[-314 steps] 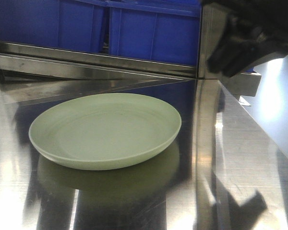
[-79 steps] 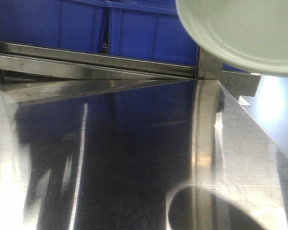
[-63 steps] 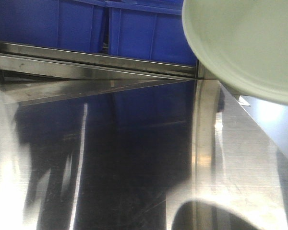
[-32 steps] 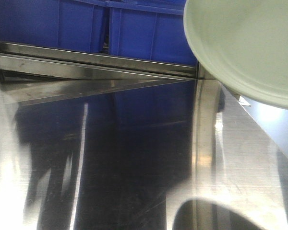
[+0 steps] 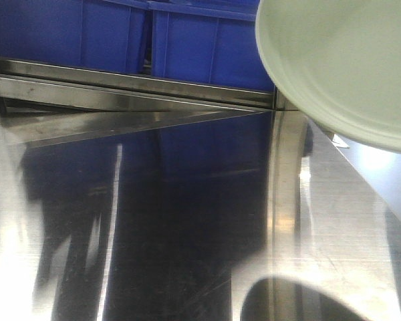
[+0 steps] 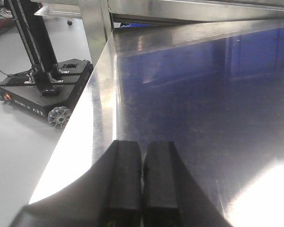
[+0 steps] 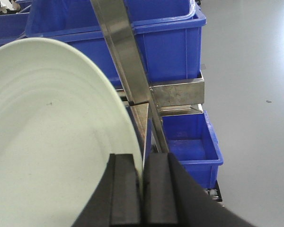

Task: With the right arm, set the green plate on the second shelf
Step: 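Raise the held plate high above the table with the right gripper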

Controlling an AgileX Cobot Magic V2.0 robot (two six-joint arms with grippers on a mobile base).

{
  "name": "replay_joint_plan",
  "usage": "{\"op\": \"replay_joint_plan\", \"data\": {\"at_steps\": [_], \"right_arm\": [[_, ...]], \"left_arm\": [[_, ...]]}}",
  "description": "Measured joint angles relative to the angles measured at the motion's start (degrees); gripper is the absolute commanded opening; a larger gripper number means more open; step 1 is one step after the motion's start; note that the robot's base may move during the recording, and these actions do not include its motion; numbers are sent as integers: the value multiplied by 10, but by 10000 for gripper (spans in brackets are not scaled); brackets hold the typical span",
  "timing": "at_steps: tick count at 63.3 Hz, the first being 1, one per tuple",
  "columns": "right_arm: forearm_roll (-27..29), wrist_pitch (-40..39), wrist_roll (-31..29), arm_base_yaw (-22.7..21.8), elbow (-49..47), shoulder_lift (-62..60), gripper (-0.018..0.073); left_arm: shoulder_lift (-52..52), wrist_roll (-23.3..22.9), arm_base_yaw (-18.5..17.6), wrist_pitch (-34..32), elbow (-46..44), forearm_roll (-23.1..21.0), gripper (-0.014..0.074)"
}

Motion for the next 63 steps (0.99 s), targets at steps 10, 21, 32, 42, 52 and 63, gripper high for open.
{"op": "replay_joint_plan", "data": {"at_steps": [10,21,32,42,52,63], "right_arm": [[0,0,0,0,0,0,55],[0,0,0,0,0,0,55],[0,0,0,0,0,0,55],[0,0,0,0,0,0,55],[0,0,0,0,0,0,55],[0,0,0,0,0,0,55]], "left_arm": [[0,0,0,0,0,0,125],[0,0,0,0,0,0,125],[0,0,0,0,0,0,125],[0,0,0,0,0,0,125],[0,0,0,0,0,0,125],[0,0,0,0,0,0,125]]}}
